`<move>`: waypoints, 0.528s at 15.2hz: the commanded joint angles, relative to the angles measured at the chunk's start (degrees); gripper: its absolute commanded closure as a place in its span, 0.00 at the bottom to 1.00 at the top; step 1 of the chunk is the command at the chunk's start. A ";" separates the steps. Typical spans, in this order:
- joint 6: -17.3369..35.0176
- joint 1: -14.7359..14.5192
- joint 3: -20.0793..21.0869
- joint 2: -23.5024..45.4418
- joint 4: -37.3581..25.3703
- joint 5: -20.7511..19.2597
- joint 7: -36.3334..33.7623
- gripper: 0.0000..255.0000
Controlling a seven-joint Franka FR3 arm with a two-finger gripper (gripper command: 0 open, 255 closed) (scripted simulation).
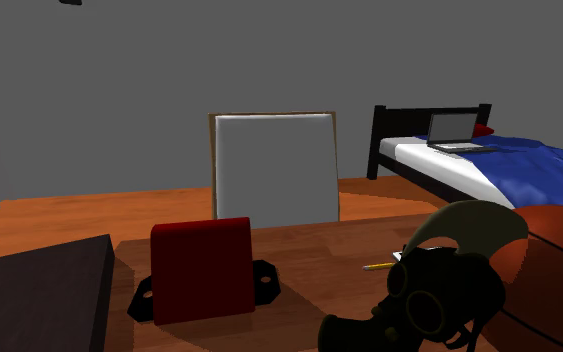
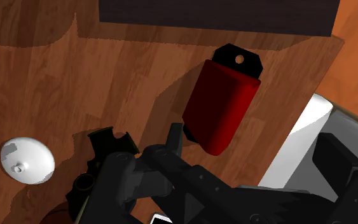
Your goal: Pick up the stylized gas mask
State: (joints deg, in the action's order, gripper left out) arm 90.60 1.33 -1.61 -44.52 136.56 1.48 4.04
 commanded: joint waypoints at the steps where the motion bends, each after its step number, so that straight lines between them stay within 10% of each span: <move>1: 0.00 0.00 0.00 0.00 0.00 0.00 0.00 0.00; 8: 16.14 1.79 -2.92 2.10 10.80 -4.12 4.10 0.00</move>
State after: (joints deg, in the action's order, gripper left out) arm 104.17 2.71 -3.85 -42.93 145.98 -1.87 7.29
